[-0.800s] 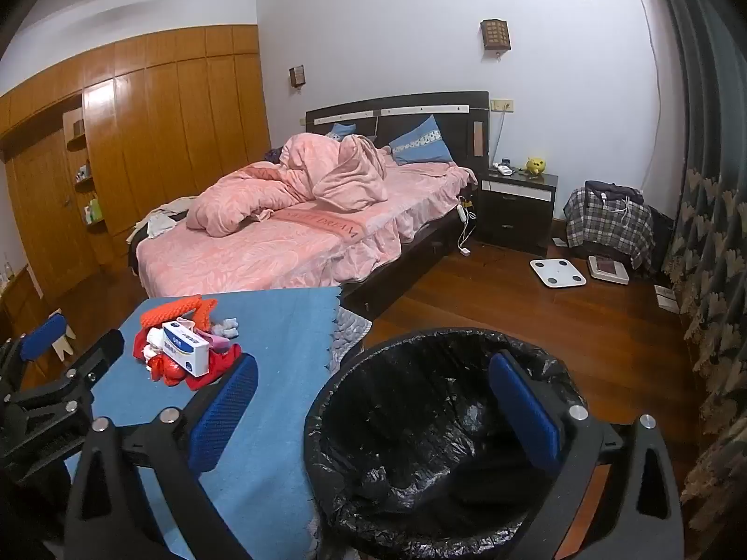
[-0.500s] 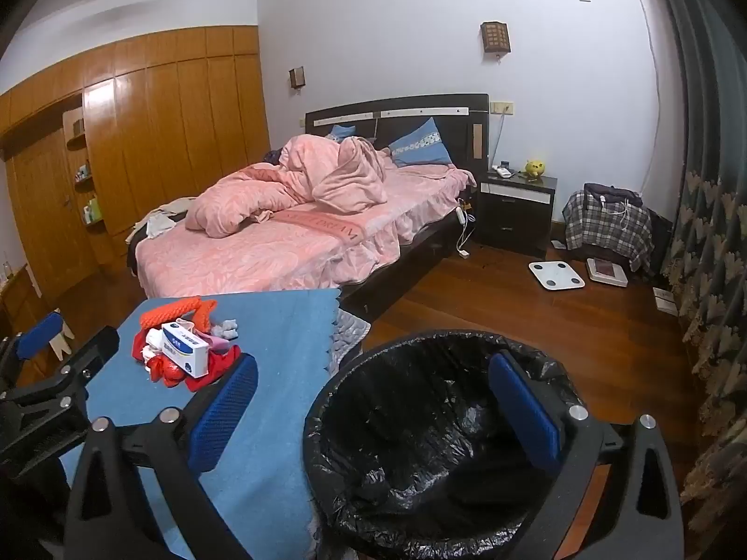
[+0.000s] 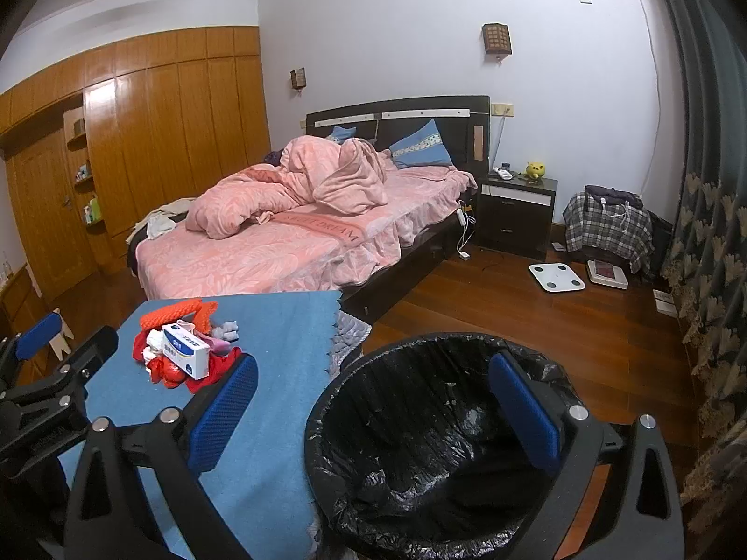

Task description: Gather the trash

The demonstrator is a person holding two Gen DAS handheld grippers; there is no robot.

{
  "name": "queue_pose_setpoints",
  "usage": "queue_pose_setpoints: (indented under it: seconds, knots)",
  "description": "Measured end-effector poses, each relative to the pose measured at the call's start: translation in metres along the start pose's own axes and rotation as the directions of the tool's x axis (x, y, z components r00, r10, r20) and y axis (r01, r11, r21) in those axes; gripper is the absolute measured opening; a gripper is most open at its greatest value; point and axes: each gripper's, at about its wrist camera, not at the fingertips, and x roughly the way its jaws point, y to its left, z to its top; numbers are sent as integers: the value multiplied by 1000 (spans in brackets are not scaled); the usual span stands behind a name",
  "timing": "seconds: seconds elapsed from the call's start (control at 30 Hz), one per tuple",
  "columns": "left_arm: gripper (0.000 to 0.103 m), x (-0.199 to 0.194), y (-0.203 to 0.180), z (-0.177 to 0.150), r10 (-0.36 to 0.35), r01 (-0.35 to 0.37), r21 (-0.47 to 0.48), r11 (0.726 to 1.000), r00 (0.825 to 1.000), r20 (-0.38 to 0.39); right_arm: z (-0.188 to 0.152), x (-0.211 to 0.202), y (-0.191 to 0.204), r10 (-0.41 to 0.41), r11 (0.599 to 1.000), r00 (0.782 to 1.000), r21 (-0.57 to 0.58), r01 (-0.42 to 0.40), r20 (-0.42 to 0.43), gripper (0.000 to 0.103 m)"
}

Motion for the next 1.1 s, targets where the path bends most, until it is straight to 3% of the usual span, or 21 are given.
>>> queue_pose_setpoints:
  seconds: [1.1]
  knots:
    - [98,1,0,-5,-3,3,-6,1000,1000,2,4,1,7,1,1000,1000,-6,-1,-6,97]
